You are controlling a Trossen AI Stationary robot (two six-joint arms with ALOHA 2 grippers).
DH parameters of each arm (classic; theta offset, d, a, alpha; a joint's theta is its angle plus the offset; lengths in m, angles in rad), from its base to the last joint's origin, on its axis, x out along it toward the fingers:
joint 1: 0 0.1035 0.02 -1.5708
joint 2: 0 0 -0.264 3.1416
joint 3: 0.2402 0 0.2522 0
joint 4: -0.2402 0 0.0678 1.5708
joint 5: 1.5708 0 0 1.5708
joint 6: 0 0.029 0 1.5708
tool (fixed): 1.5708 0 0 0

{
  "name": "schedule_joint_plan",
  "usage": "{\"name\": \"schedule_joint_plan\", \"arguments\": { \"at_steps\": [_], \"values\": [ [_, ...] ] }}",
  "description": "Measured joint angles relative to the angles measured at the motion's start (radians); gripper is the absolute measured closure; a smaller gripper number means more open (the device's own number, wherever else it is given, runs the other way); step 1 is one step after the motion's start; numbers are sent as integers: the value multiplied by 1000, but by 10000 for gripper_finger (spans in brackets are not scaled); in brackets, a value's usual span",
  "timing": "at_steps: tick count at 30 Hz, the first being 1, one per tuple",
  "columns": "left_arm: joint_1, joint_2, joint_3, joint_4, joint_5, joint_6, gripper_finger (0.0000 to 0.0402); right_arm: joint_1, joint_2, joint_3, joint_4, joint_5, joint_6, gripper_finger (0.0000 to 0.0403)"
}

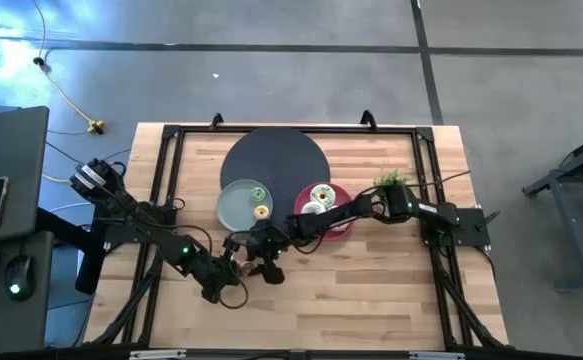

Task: Pick & Place donuts
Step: Put the small brown doughnut on the blue plate

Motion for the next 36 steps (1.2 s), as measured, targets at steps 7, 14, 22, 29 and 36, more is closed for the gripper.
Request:
{"name": "schedule_joint_plan", "arguments": {
  "at_steps": [7, 14, 22, 29, 36],
  "values": [
    [0, 3, 0, 1, -8, -16, 402, 1, 0, 0, -31, -15, 115, 265],
    [0, -16, 25, -28, -14, -14, 402, -14, -46, -1, -95, 8, 203, 345],
    [-8, -162, 252, -364, -237, 139, 402, -103, -241, 0, -295, 215, 167, 383],
    [-7, -341, 355, -667, -401, 150, 402, -247, -244, 0, -282, 247, 247, 365],
    [-7, -518, 355, -635, -467, 301, 402, -321, -187, 0, -177, 239, 297, 345]
  ]
}}
